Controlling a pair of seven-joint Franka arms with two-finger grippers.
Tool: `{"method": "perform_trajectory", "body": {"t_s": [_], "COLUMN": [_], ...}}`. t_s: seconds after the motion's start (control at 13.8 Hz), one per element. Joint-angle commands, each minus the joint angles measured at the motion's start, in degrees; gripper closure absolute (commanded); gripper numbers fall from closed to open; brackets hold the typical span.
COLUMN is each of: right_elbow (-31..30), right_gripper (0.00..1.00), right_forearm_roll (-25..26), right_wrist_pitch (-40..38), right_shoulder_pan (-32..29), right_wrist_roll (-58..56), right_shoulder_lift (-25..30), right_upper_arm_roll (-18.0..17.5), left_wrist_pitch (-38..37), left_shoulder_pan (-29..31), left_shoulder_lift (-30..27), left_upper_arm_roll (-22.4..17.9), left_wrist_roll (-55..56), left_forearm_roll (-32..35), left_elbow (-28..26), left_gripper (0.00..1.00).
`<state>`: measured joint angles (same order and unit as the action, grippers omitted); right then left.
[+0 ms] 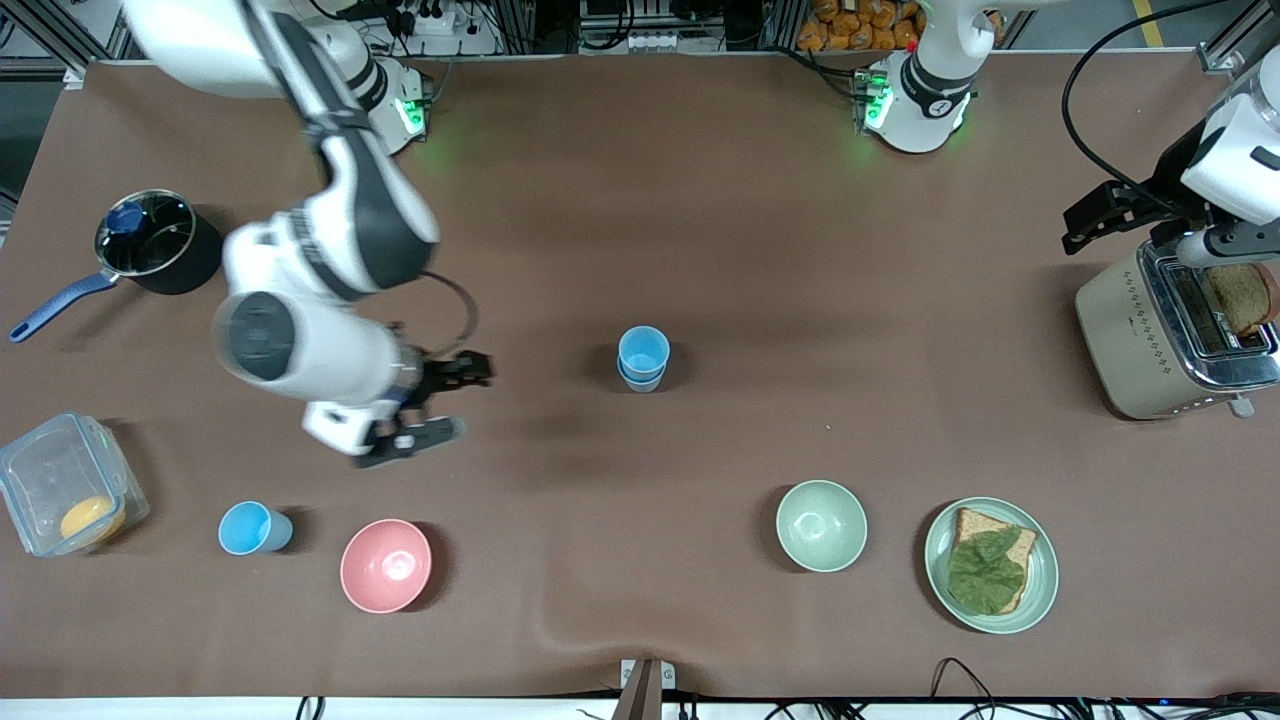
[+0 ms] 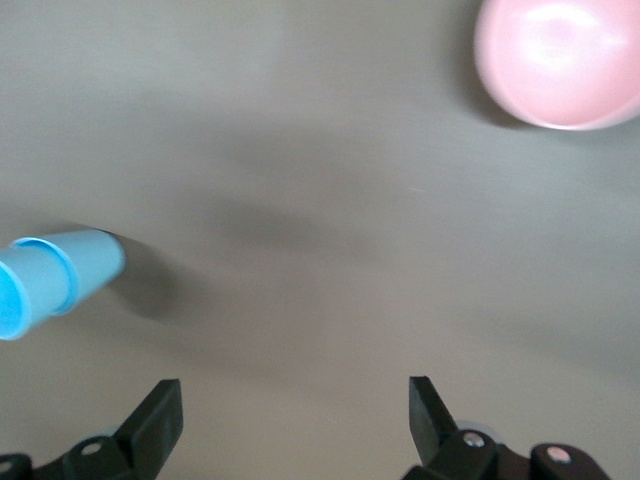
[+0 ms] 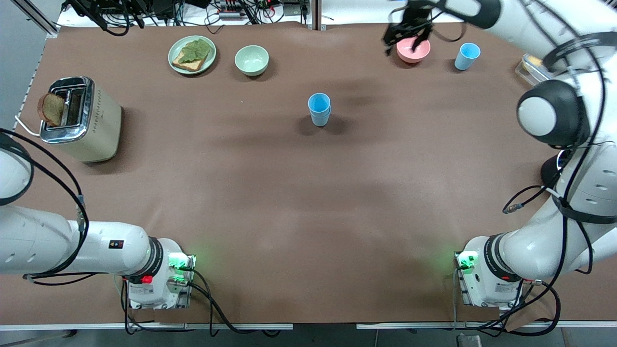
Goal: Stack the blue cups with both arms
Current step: 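Open the right gripper and draw it back from the stacked cups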
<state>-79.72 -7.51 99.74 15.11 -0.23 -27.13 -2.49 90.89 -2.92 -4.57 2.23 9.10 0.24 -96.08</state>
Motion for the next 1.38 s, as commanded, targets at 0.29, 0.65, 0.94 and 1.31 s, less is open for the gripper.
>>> {"method": "perform_trajectory", "body": {"t_s": [0.29, 0.65, 0.94, 1.31], "right_elbow": [-11.0, -19.8, -19.5, -18.0], "right_gripper": [0.0, 0.0, 0.0, 0.0], "right_forearm_roll": [5.9, 6.0, 5.8, 5.6], "right_wrist_pitch": [-7.8, -8.2, -10.6, -13.3], "right_shoulder_pan": [-9.2, -12.7, -14.2, -14.7], "right_wrist_roll": [-0.7, -0.6, -0.6, -0.5], "right_shoulder_lift": [16.6, 26.7, 27.3, 27.9], "right_upper_arm_roll": [-1.0, -1.0, -0.3, -0.1], "left_wrist_pitch": [-2.1, -2.2, -2.3, -2.3], "left_shoulder_pan": [0.2, 0.5, 0.2, -0.2], "left_shoulder_lift": [2.5, 2.5, 2.5, 2.6], "left_upper_arm_roll": [0.3, 0.2, 0.2, 0.2], "left_wrist_roll": [-1.6, -1.7, -1.5, -1.5], "left_forearm_roll": [-1.5, -1.5, -1.1, -0.6], "left_elbow": [4.0, 4.0, 4.0, 4.2], "left_gripper": [0.0, 0.0, 0.0, 0.0]}}
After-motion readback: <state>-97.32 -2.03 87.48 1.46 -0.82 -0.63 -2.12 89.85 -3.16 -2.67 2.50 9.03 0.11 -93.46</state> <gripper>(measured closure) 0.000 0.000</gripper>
